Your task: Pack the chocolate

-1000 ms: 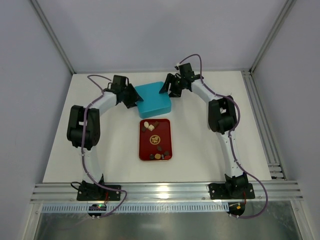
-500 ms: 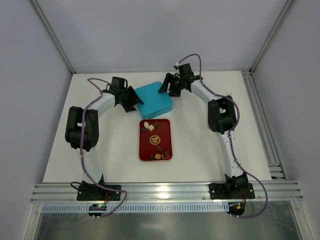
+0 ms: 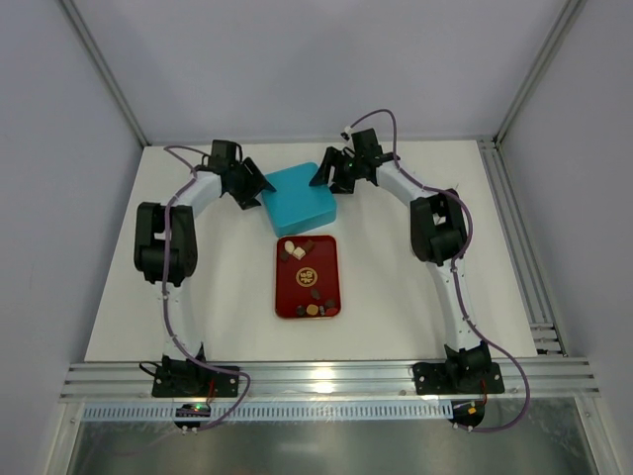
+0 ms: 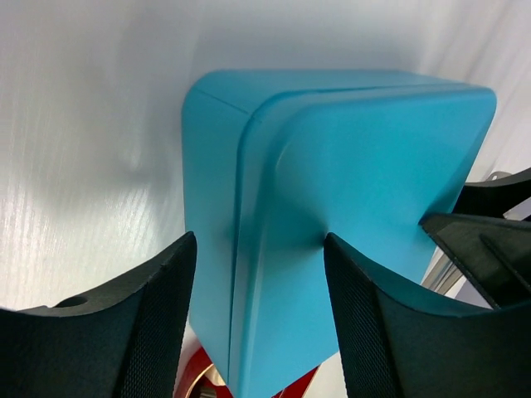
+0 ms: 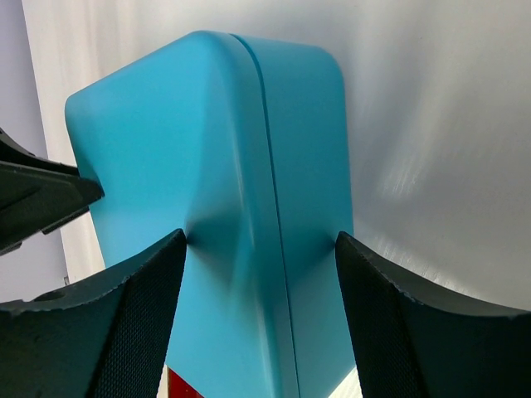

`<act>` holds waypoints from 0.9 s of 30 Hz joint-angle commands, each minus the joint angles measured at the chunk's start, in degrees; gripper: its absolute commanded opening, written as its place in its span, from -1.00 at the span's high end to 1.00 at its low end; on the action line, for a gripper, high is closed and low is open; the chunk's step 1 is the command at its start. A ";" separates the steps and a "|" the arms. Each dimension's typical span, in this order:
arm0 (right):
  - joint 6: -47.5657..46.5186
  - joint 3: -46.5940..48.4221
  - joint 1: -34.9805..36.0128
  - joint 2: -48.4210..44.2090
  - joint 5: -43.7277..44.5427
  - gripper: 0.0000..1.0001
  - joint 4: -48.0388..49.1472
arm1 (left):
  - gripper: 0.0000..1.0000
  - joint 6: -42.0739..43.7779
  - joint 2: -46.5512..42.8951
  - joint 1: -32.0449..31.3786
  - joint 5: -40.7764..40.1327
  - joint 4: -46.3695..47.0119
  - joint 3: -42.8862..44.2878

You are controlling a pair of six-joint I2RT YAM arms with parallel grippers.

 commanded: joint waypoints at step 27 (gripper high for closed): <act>-5.75 3.25 1.79 -0.58 4.51 -0.46 -8.07 | 0.21 -3.12 12.33 1.53 -8.52 -6.28 2.99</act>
